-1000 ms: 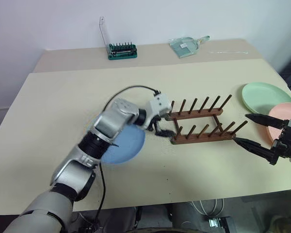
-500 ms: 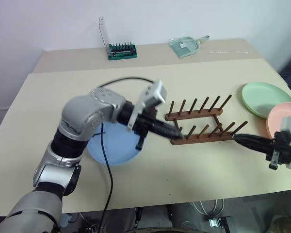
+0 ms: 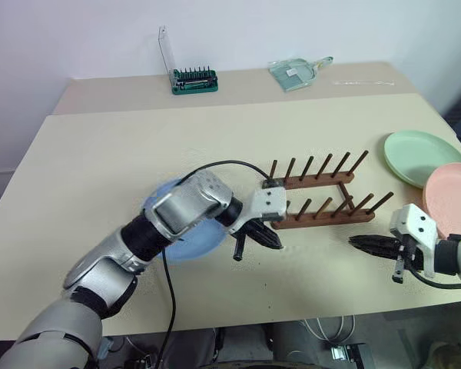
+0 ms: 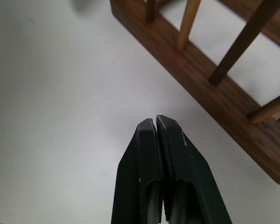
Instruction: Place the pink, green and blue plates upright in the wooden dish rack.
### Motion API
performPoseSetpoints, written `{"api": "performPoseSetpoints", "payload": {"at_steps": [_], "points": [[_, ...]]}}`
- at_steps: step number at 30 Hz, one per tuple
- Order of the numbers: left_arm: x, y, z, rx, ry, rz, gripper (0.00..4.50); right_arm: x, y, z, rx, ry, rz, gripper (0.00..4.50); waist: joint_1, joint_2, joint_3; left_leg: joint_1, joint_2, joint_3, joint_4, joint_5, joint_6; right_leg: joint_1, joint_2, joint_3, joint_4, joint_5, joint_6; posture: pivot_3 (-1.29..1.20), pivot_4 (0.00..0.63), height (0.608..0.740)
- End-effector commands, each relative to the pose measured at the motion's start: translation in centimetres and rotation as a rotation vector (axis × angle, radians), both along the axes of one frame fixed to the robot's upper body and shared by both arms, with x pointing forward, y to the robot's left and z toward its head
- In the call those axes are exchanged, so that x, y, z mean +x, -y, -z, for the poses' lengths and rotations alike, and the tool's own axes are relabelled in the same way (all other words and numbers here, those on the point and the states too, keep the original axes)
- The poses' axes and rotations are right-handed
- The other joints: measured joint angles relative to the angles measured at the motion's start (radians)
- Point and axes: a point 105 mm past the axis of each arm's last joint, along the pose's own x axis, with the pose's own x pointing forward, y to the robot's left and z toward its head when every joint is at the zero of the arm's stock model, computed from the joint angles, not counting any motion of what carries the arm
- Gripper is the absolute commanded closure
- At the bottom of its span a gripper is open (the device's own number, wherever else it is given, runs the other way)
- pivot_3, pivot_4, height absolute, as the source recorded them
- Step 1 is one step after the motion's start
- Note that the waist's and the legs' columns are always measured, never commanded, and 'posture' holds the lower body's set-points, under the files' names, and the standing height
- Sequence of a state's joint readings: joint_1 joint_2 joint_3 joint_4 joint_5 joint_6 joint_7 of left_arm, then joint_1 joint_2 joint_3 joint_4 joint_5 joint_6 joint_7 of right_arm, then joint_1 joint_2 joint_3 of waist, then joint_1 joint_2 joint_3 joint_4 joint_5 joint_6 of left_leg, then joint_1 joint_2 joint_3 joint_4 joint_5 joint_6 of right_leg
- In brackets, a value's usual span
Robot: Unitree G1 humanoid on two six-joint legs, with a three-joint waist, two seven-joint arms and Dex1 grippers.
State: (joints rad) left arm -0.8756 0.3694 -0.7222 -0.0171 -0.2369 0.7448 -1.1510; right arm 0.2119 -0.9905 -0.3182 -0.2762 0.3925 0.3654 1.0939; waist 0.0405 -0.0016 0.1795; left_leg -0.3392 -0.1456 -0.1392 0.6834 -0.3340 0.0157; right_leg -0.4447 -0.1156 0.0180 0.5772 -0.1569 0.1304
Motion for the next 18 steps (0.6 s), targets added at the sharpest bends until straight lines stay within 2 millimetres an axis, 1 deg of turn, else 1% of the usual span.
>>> {"api": "performPoseSetpoints", "payload": {"at_steps": [1, 2, 3, 6, 8, 11, 15, 18], "points": [[0.9, 1.8, 0.0, 0.004, 0.139, 0.007, 4.50, 0.8, 0.1, -0.2, -0.038, 0.056, -0.002, 4.43, 0.000, 0.000, 0.000, 0.000, 0.000, 0.000, 0.000, 0.000, 0.000, 0.000, 0.000, 0.000, 0.000, 0.000, 0.000, 0.00, 0.150, 0.740], [1.4, 2.2, 0.3, 0.016, 0.163, -0.014, 4.50, 1.0, 0.1, -0.3, -0.046, 0.071, -0.006, 4.43, 0.000, 0.000, 0.000, 0.000, 0.000, 0.000, 0.000, 0.000, 0.000, 0.000, 0.000, 0.000, 0.000, 0.000, 0.000, 0.00, 0.150, 0.740], [1.9, 2.3, 0.7, 0.034, 0.221, -0.020, 4.50, 1.4, 0.1, -0.3, -0.052, 0.089, -0.002, 4.43, 0.000, 0.000, 0.000, 0.000, 0.000, 0.000, 0.000, 0.000, 0.000, 0.000, 0.000, 0.000, 0.000, 0.000, 0.000, 0.00, 0.150, 0.740], [2.7, 2.5, 1.3, 0.059, 0.282, -0.037, 4.50, 2.1, 0.3, 0.0, -0.082, 0.109, 0.004, 4.43, -0.003, 0.000, 0.000, 0.001, 0.000, 0.000, 0.000, 0.000, 0.000, 0.000, 0.000, 0.000, 0.000, 0.000, 0.000, 0.00, 0.150, 0.740], [2.8, 2.6, 1.3, 0.057, 0.293, -0.044, 4.50, 2.4, 0.5, 0.3, -0.110, 0.115, 0.003, 4.43, -0.001, 0.000, 0.000, 0.001, 0.001, 0.000, 0.000, 0.000, 0.000, 0.000, 0.001, 0.000, 0.000, 0.000, 0.000, 0.00, 0.150, 0.740], [4.0, 2.2, 1.3, 0.072, 0.352, -0.070, 4.50, 3.4, 1.0, 0.8, -0.174, 0.151, 0.012, 4.43, -0.001, 0.000, 0.000, 0.001, 0.000, 0.000, 0.000, 0.000, 0.000, 0.000, 0.001, 0.000, 0.000, 0.000, 0.000, 0.00, 0.150, 0.740], [5.8, 2.2, 1.0, 0.065, 0.425, -0.124, 4.50, 4.8, 0.9, 0.5, -0.181, 0.205, 0.009, 4.43, -0.002, 0.000, 0.000, 0.001, 0.000, 0.000, 0.000, 0.000, 0.000, 0.001, 0.001, 0.000, 0.001, 0.000, 0.000, 0.00, 0.150, 0.740], [6.2, 2.2, 1.0, 0.069, 0.446, -0.123, 4.50, 5.7, 1.1, 0.3, -0.206, 0.242, 0.008, 4.43, -0.002, 0.000, 0.000, 0.001, 0.000, 0.000, 0.000, 0.001, -0.001, 0.000, 0.001, 0.000, 0.001, 0.000, 0.000, 0.00, 0.150, 0.740]]}}
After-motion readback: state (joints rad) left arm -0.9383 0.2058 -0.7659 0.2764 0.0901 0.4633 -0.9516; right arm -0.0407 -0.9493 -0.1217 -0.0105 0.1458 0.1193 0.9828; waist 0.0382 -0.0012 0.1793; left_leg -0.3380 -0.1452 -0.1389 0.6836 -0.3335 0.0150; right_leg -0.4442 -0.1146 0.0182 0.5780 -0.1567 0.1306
